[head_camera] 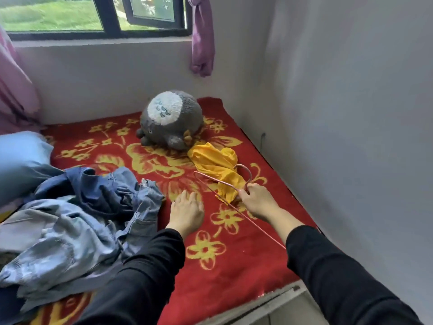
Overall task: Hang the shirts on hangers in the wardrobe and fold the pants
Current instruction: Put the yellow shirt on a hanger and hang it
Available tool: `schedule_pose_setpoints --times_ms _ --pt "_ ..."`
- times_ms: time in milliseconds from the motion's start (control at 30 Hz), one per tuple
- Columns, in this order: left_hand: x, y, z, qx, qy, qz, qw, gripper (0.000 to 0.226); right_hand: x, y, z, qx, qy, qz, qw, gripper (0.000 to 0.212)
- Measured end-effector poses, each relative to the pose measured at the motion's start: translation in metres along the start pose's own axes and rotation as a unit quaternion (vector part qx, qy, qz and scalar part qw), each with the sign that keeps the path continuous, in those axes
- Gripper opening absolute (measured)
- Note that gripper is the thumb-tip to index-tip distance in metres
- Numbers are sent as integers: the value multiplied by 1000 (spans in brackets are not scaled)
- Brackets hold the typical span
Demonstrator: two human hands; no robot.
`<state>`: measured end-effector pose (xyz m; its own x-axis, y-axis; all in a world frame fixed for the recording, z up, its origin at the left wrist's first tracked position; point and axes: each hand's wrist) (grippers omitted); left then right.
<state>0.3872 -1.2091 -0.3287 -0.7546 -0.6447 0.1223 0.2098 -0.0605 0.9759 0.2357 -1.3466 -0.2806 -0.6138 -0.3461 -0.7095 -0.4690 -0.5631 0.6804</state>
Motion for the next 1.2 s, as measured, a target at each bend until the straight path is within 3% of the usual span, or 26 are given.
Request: schedule_pose_setpoints --times_ms 400,567,733,867,967,1100,1200 --pt "86 -120 -215 -122 72 45 989 52 157 27 -230 -21 -20 -25 999 33" --pt "104 -172 -295 -82 72 45 993 59 209 12 -301 -2 29 -21 999 36" --pt "123 -225 -349 -55 -10 -56 997 81 259 -17 -335 8 39 -55 998 40" --pt "125 -246 -378 -34 -90 -152 984 55 285 -31 -346 8 48 -96 994 42" --pt "117 -248 -387 -72 -140 -184 970 39 291 -33 -352 4 46 -105 993 45" --pt "104 -231 -372 -176 -135 -72 972 25 285 -34 -347 -14 26 -99 995 41" --pt "84 -216 -343 -281 -105 6 954 16 277 -35 -336 -30 -3 -101 994 38"
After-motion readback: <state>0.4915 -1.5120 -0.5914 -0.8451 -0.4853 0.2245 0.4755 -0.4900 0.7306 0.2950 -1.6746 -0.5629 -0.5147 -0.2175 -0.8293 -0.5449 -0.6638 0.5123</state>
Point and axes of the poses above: each hand's wrist, its own z-axis away from the middle knuckle, its own y-axis out of the back of the hand, x = y × z, and after that the axes turned 14 degrees about -z, right-handed
